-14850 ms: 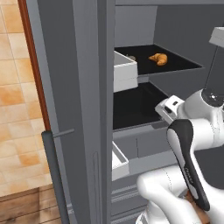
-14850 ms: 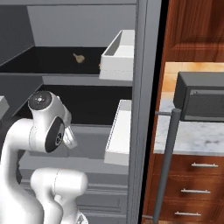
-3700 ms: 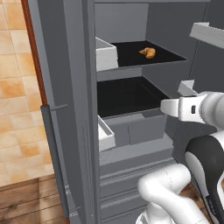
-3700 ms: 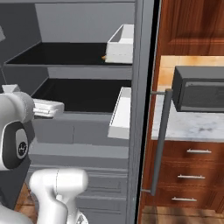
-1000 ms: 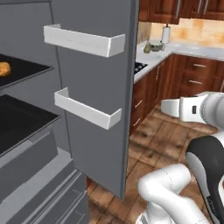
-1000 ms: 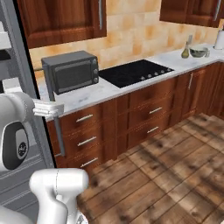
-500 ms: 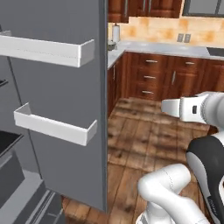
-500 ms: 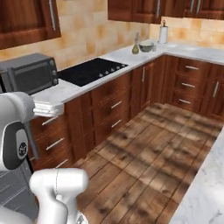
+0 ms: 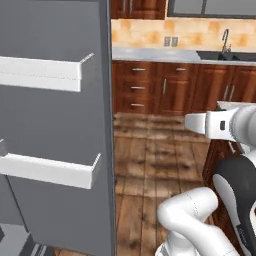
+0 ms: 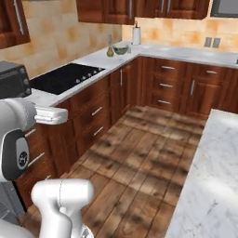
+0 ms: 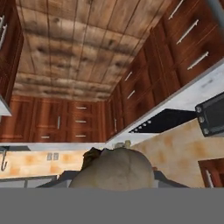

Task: Retrieve the bottle and the shaker from the cabinet and place them next to the mixing bowl on the counter. Then add garlic from the fridge to the mixing bowl.

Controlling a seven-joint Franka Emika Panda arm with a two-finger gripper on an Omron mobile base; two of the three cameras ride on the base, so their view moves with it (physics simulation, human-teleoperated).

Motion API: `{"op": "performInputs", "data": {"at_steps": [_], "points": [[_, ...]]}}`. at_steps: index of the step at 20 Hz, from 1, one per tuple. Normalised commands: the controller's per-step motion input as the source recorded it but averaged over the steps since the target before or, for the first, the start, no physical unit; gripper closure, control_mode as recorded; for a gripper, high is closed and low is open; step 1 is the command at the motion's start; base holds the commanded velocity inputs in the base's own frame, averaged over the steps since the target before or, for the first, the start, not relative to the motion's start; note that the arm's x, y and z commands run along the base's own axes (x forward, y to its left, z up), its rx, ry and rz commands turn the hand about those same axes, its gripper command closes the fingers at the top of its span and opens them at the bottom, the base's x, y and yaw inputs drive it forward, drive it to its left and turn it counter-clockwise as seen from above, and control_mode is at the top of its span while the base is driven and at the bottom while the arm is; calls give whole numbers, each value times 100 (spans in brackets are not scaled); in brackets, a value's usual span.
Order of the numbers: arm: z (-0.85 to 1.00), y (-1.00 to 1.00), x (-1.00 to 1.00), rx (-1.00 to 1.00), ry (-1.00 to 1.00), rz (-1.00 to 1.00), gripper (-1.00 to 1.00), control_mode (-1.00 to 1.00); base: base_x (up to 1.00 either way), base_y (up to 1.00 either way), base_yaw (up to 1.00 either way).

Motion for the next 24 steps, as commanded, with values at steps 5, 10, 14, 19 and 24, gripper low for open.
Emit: {"op": "performInputs", "data": {"at_steps": [5,10,14,19,24], "points": [[0,0,0,0,0,0,100,100,67,31,-34],[0,0,0,0,0,0,100,100,74,28,-30],[0,0,0,0,0,0,100,100,71,1,-20],[0,0,0,0,0,0,100,100,69,0,-15],[0,0,0,0,0,0,100,100,75,0,-14]]}}
